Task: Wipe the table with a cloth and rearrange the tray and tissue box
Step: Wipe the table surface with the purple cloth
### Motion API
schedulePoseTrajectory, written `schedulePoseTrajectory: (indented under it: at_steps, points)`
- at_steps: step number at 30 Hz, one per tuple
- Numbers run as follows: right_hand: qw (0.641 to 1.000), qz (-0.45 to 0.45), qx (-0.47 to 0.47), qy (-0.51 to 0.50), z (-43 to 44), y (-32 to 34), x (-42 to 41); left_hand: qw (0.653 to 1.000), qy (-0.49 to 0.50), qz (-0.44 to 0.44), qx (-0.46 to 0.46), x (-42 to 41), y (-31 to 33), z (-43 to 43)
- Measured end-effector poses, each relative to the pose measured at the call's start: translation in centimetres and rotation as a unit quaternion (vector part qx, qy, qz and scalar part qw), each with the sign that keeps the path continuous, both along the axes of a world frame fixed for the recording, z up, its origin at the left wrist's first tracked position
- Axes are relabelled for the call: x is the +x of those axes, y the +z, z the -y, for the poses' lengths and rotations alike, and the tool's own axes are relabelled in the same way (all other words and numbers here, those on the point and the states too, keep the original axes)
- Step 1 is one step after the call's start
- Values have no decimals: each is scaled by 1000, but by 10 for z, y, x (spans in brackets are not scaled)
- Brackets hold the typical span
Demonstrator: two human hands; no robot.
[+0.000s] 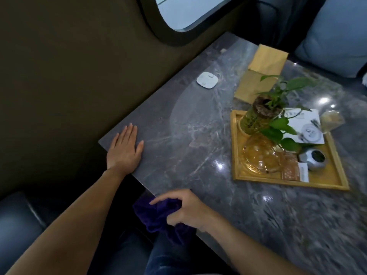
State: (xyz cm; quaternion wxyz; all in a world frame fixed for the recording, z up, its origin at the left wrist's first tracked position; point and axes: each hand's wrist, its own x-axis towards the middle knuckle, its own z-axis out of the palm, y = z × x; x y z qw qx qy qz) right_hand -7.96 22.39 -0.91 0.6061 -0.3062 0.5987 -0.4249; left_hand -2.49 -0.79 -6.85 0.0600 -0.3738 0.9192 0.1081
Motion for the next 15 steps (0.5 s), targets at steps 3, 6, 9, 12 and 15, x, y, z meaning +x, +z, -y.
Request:
schedulePoseTrajectory:
  at_steps: [3, 6, 9, 12, 15]
  points:
    - [999, -45, -11, -2, -19, 15, -13, 1000, 4, 5, 20, -1, 3, 1]
    - [973, -229, -31, -3, -47, 18, -35, 999, 38, 1, 37, -10, 11, -2]
    - [942, -333, 9, -46, -84, 21, -61, 996, 67, -38, 44, -29, 19, -26]
    - [912, -394, 108, -16, -123, 21, -82, 996, 36, -72, 48, -50, 19, -62]
    - [892, -404, 196, 52, -155, 19, -94, 995, -2, -84, 54, -72, 18, -95]
